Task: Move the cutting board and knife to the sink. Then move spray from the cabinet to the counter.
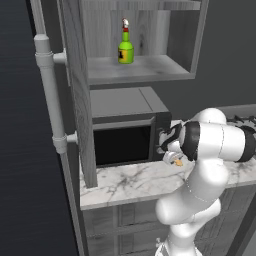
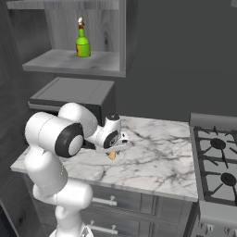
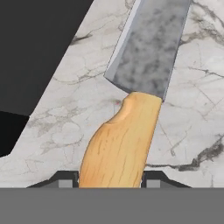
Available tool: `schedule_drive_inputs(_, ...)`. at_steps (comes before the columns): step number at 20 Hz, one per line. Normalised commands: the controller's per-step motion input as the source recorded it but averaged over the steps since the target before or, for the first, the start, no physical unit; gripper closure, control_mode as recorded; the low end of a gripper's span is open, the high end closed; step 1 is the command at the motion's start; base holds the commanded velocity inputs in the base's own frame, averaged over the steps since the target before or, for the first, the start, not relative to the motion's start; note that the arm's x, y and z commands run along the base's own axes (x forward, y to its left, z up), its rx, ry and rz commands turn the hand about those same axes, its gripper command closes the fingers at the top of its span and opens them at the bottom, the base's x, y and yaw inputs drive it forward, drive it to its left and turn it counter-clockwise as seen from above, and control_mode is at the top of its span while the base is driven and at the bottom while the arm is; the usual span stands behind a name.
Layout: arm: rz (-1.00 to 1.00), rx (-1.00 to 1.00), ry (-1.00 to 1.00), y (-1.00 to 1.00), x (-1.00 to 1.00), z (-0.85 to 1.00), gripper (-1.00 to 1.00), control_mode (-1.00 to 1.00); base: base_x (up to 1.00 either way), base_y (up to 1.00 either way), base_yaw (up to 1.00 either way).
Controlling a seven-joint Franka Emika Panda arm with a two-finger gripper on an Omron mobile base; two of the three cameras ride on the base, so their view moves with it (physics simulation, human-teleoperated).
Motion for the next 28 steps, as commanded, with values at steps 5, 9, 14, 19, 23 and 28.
schedule_drive_inputs(5,-0.01,0.00,0.00,-0.15,-0.16,-0.18,1.00,-1.00,0.00,0.00,0.00)
schedule_drive_inputs(9,0.00,0.00,0.00,-0.12,-0.17,-0.16,1.00,-1.00,0.00,0.00,0.00)
schedule_drive_inputs(14,0.00,0.00,0.00,-0.07,-0.22,-0.03,1.00,-1.00,0.00,0.00,0.00)
schedule_drive_inputs(19,-0.01,0.02,0.00,-0.20,-0.27,0.17,1.00,-1.00,0.00,0.00,0.00)
schedule_drive_inputs(23,-0.04,0.00,0.00,-0.11,-0.37,0.28,1.00,-1.00,0.00,0.00,0.00)
schedule_drive_inputs(28,-0.05,0.00,0.00,-0.14,-0.38,0.40,1.00,-1.00,0.00,0.00,0.00)
